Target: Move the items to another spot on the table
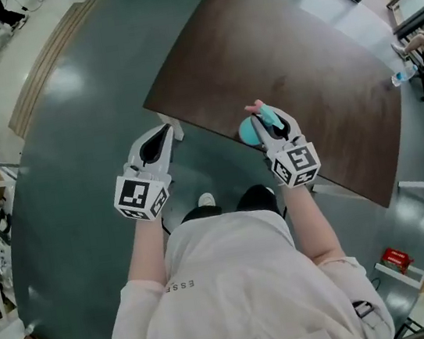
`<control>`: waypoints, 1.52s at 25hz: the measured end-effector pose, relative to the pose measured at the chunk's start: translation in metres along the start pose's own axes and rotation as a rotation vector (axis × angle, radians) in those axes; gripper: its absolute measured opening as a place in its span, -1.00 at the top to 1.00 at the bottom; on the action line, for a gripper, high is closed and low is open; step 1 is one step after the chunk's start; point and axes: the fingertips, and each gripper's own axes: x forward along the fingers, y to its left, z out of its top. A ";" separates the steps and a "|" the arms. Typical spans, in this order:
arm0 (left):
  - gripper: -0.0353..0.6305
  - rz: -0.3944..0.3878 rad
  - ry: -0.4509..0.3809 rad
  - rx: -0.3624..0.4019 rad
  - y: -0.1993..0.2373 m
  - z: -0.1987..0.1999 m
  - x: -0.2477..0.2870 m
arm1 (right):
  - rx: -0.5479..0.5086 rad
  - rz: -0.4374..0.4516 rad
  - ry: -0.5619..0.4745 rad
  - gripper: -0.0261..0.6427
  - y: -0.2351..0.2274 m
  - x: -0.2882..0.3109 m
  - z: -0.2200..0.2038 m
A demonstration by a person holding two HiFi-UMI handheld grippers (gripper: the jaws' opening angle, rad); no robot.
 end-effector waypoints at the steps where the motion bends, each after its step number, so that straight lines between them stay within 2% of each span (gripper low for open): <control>1: 0.84 0.014 -0.002 -0.006 0.012 0.000 -0.007 | -0.003 0.015 0.003 0.55 0.009 0.013 0.002; 6: 0.84 0.095 -0.004 -0.052 0.067 -0.008 -0.031 | -0.030 0.111 0.028 0.55 0.050 0.075 0.005; 11: 0.84 0.137 -0.006 -0.091 0.114 -0.008 -0.018 | -0.042 0.150 0.030 0.55 0.052 0.139 0.014; 20: 0.84 0.132 0.037 -0.055 0.194 -0.002 0.018 | -0.033 0.183 0.043 0.55 0.057 0.237 0.015; 27: 0.84 0.070 0.075 -0.040 0.238 -0.002 0.060 | -0.070 0.082 0.076 0.55 0.032 0.291 0.008; 32: 0.84 -0.018 0.088 -0.071 0.255 -0.012 0.087 | -0.039 -0.002 0.083 0.55 0.018 0.301 -0.004; 38: 0.84 -0.137 0.107 -0.073 0.274 -0.020 0.122 | -0.006 -0.105 0.057 0.55 0.005 0.315 -0.005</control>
